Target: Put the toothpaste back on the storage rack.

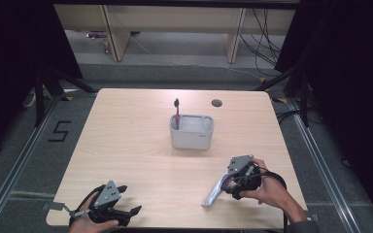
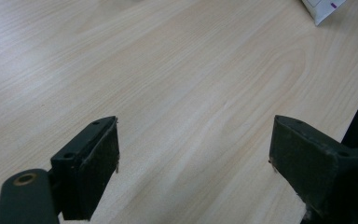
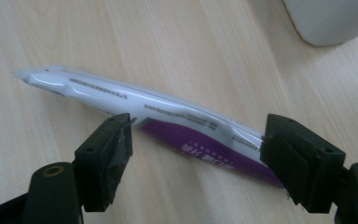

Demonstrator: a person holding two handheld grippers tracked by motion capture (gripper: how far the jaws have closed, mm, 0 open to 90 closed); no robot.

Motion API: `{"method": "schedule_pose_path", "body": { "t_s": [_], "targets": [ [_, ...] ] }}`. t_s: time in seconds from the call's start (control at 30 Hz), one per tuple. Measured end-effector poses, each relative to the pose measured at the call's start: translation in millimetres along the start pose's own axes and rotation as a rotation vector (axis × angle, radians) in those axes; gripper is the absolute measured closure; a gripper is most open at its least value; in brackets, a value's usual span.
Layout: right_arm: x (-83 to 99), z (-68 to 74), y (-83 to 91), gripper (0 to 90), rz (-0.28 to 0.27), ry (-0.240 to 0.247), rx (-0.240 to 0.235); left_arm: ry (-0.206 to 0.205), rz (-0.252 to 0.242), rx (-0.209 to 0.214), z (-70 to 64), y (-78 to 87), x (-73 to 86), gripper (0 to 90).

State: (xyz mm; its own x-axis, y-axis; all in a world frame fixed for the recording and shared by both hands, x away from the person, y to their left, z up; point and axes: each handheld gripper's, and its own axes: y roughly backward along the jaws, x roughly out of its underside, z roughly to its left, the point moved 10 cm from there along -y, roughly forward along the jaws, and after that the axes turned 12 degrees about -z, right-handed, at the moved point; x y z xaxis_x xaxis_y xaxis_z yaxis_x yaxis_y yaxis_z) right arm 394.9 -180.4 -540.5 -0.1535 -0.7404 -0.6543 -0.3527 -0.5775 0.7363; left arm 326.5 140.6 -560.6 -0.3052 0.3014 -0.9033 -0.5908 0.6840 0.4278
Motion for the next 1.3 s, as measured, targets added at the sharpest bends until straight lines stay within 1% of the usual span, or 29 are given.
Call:
{"method": "schedule_pose_path", "body": {
  "t_s": [0.03, 0.07, 0.17, 0.2, 0.23, 0.27, 0.3, 0.37, 0.4, 0.43, 0.5, 0.63, 0.67, 0.7, 0.73, 0.77, 0.83, 0.87, 0.9, 0.93, 1.0, 1.03, 1.07, 1.1, 1.13, 1.17, 1.2, 1.23, 1.3],
  "targets": [
    [0.7, -1.3, -1.1, 26.2, 0.012, 0.002, -0.008, 0.0, 0.007, -0.004, 0.4, 1.1, -0.2, 15.4],
    [1.1, -2.6, -4.0, 27.1, 0.02, -0.007, -0.023, -0.003, 0.011, 0.007, 0.6, 1.6, 0.0, 15.4],
    [1.1, -5.5, -6.6, 27.6, 0.022, 0.008, -0.031, -0.002, 0.009, -0.001, 1.0, 1.1, 0.6, 15.4],
    [2.1, -5.1, -6.4, 27.9, 0.035, -0.006, -0.04, 0.016, -0.005, -0.006, 0.0, -0.5, -0.2, 15.4],
    [2.6, -6.7, -8.2, 27.9, 0.044, 0.013, -0.054, 0.017, -0.005, -0.007, 0.1, -0.6, -0.3, 15.4],
    [3.9, -6.7, -8.4, 27.9, 0.062, 0.004, -0.053, 0.019, -0.006, -0.009, 0.2, -0.6, -0.6, 15.4],
    [3.7, -8.4, -9.9, 27.8, 0.066, 0.022, -0.06, 0.019, -0.009, -0.008, 0.1, -0.6, -1.0, 15.4],
    [3.3, -8.4, -12.1, 27.8, 0.076, 0.024, -0.08, 0.023, -0.007, -0.008, 0.0, -0.2, -0.7, 15.5],
    [5.2, -6.1, -13.6, 27.8, 0.107, 0.008, -0.106, 0.018, -0.004, -0.01, 0.8, 0.3, -0.5, 15.5],
    [5.2, -6.1, -13.6, 27.8, 0.107, 0.008, -0.106, 0.019, -0.003, -0.01, 1.0, 0.5, -0.5, 15.5],
    [4.4, -7.6, -17.0, 25.0, 0.105, 0.038, -0.12, 0.017, 0.002, -0.018, 1.5, 1.3, -0.7, 15.5],
    [3.3, -7.9, -20.2, 24.4, 0.118, 0.055, -0.135, 0.022, -0.005, -0.01, 0.0, -0.1, -0.7, 15.5],
    [3.9, -7.9, -20.1, 23.8, 0.135, 0.051, -0.135, 0.003, 0.012, -0.004, 1.0, 1.5, 0.3, 15.5],
    [2.6, -9.5, -22.5, 23.8, 0.128, 0.091, -0.154, 0.004, 0.011, -0.004, 0.8, 1.4, -0.1, 15.5],
    [3.4, -8.4, -21.6, 24.0, 0.143, 0.067, -0.145, 0.004, 0.012, -0.004, 0.8, 1.5, 0.0, 15.6],
    [2.8, -9.4, -22.9, 23.7, 0.137, 0.082, -0.154, 0.004, 0.017, -0.007, 1.0, 2.0, 0.4, 15.6],
    [5.2, -5.8, -22.0, 24.0, 0.154, 0.054, -0.169, 0.001, 0.019, -0.013, 1.3, 2.7, 0.4, 15.6],
    [6.3, -4.6, -23.4, 25.0, 0.159, 0.074, -0.193, 0.001, 0.009, -0.013, 1.5, 2.1, -0.4, 15.6],
    [6.3, -4.6, -23.4, 25.0, 0.159, 0.074, -0.193, 0.017, -0.004, -0.018, 0.8, 0.9, -1.5, 15.6],
    [11.2, -1.5, -25.0, 27.4, 0.19, 0.084, -0.201, 0.021, -0.006, -0.016, 0.5, 0.7, -1.4, 15.6],
    [13.4, 0.4, -25.1, 29.2, 0.206, 0.076, -0.198, 0.009, 0.008, -0.007, 0.9, 2.1, -0.3, 15.6],
    [14.9, -0.6, -25.4, 31.1, 0.22, 0.086, -0.186, 0.019, 0.007, 0.0, -1.0, 2.1, -1.0, 15.6],
    [16.7, 1.1, -23.0, 34.7, 0.245, 0.057, -0.166, 0.016, 0.009, 0.001, -0.7, 2.3, -1.1, 15.6],
    [17.6, -2.7, -22.9, 37.2, 0.248, 0.096, -0.165, 0.028, 0.003, -0.005, -1.6, 1.3, -1.7, 15.6],
    [17.6, -2.7, -22.9, 37.2, 0.248, 0.096, -0.165, 0.03, -0.004, -0.009, -2.2, 0.2, -1.8, 15.6],
    [17.7, -3.4, -23.1, 42.9, 0.247, 0.117, -0.174, 0.02, -0.014, -0.002, -2.3, -0.5, -2.1, 15.6],
    [17.7, -3.4, -23.1, 42.9, 0.247, 0.117, -0.174, 0.0, 0.005, -0.003, -0.8, 1.0, -0.9, 15.6],
    [16.9, -3.3, -23.1, 46.1, 0.237, 0.13, -0.19, -0.003, 0.014, 0.004, -0.4, 1.8, -0.9, 15.6],
    [17.4, -3.4, -22.9, 46.7, 0.243, 0.126, -0.185, 0.009, 0.008, 0.001, -1.3, 1.3, -1.3, 15.6]
  ]
}}
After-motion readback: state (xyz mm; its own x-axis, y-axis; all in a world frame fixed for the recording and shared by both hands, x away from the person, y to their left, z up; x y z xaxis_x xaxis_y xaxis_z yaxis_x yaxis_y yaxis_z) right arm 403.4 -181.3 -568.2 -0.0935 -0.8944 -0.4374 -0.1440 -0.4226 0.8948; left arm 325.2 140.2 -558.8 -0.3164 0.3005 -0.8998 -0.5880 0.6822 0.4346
